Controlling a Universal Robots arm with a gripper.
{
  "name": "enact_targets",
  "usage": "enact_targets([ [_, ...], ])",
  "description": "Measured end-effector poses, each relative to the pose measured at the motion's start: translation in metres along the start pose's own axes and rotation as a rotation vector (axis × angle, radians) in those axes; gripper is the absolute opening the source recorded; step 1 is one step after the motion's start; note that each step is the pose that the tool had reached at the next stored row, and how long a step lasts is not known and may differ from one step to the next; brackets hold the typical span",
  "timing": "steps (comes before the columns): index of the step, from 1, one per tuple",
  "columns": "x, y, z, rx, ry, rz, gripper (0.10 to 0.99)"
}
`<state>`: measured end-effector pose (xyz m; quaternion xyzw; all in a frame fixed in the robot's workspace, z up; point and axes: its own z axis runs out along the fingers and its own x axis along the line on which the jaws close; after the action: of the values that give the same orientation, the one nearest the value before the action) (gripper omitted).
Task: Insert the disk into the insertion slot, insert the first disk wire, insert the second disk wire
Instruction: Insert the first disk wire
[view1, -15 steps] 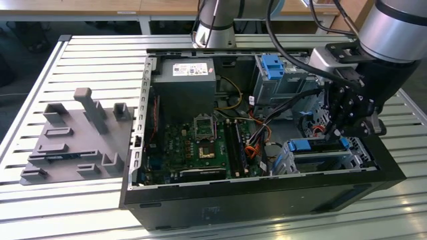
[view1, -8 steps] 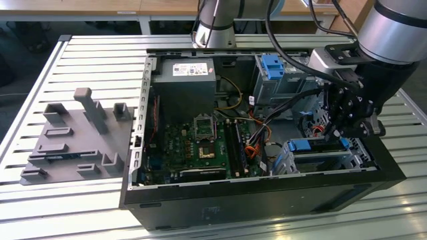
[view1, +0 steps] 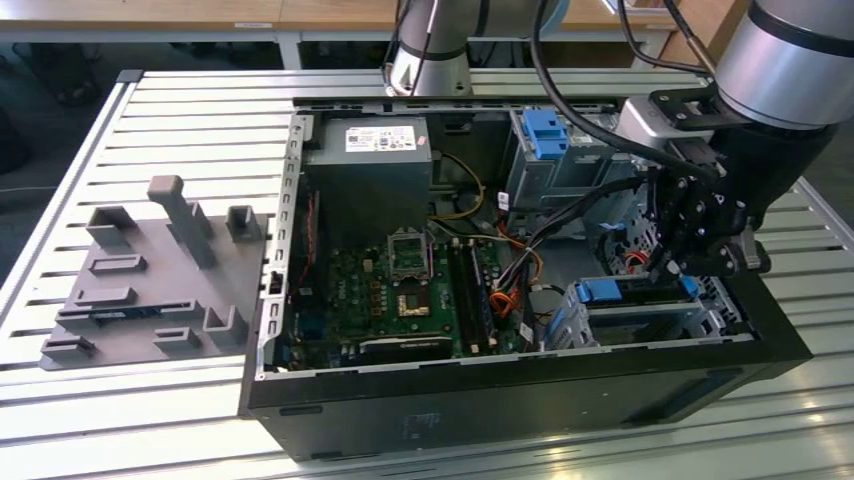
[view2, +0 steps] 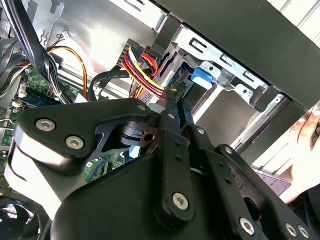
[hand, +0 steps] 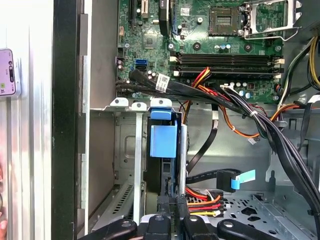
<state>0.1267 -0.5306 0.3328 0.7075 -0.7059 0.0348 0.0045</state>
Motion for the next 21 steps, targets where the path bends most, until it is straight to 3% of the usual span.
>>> enact_targets([
  [21,0.0004,0.0001,0.0020,-0.001,0.0009,0.014,0.165],
])
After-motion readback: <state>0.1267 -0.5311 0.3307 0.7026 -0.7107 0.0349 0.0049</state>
